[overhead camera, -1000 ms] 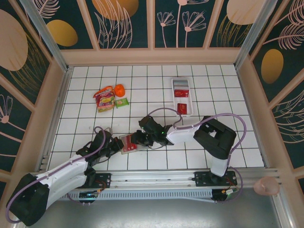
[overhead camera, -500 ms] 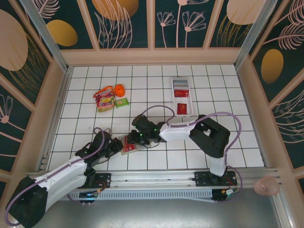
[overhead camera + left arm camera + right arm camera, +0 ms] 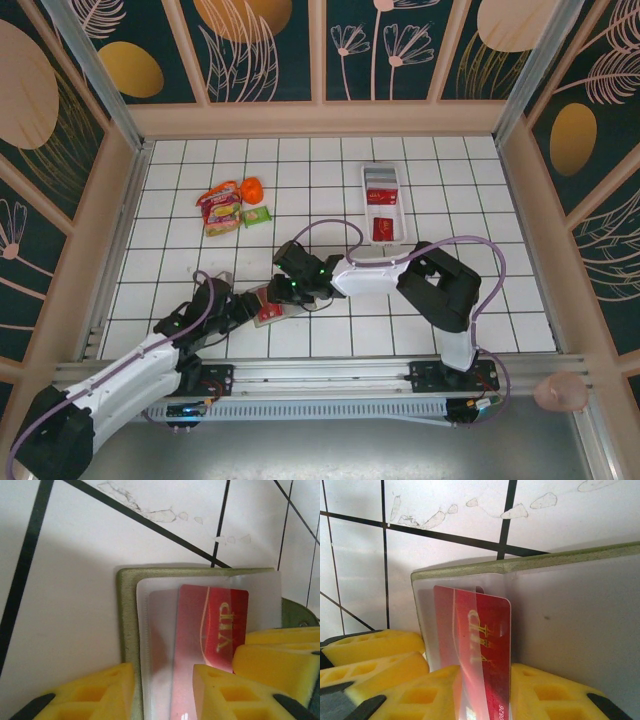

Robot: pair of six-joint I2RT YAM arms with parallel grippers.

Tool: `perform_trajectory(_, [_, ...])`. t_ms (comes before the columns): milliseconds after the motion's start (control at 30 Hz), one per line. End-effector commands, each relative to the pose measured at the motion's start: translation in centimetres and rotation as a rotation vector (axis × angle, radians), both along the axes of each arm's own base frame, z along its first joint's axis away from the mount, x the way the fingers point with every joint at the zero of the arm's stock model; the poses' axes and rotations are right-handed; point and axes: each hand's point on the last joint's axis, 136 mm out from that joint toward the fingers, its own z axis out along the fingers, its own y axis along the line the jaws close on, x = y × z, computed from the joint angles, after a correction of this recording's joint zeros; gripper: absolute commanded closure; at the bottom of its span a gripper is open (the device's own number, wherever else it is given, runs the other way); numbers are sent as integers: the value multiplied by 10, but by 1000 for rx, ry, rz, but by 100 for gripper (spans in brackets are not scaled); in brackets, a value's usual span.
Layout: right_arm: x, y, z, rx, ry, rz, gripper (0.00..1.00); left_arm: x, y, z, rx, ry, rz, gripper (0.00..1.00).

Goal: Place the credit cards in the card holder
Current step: Insert the credit card into the card slot.

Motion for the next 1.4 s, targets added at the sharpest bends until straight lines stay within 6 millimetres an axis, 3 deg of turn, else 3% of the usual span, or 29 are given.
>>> perform_trajectory(0, [-1, 2, -10, -26, -5, 17, 71, -5, 10, -4, 40, 42, 35, 61])
perform_trajectory(67, [0, 4, -9, -21, -9, 18, 72, -4, 15, -5, 62, 42, 55, 63])
perform_trajectory(167, [1, 7, -7, -16, -14, 22, 74, -6, 21, -11, 84, 54, 73, 76])
perform_trajectory(267, [1, 9, -7, -15, -15, 31, 77, -9, 21, -18, 86, 73, 73, 82])
perform_trajectory(467, [0, 16, -6, -4, -20, 55, 76, -9, 17, -23, 84, 86, 50, 88])
perform_trajectory(900, [3, 24, -2, -13, -58, 94, 73, 3, 8, -20, 95, 70, 17, 96])
perform_trajectory(1033, [9, 13, -2, -45, -77, 49, 73, 13, -1, -15, 101, 52, -10, 98])
perform_trajectory(1200, [21, -6, -2, -87, -110, -42, 69, 22, 4, -14, 166, 47, -7, 97])
perform_trajectory(1367, [34, -13, 16, -80, -171, -63, 59, 20, 13, -10, 201, 45, 17, 93])
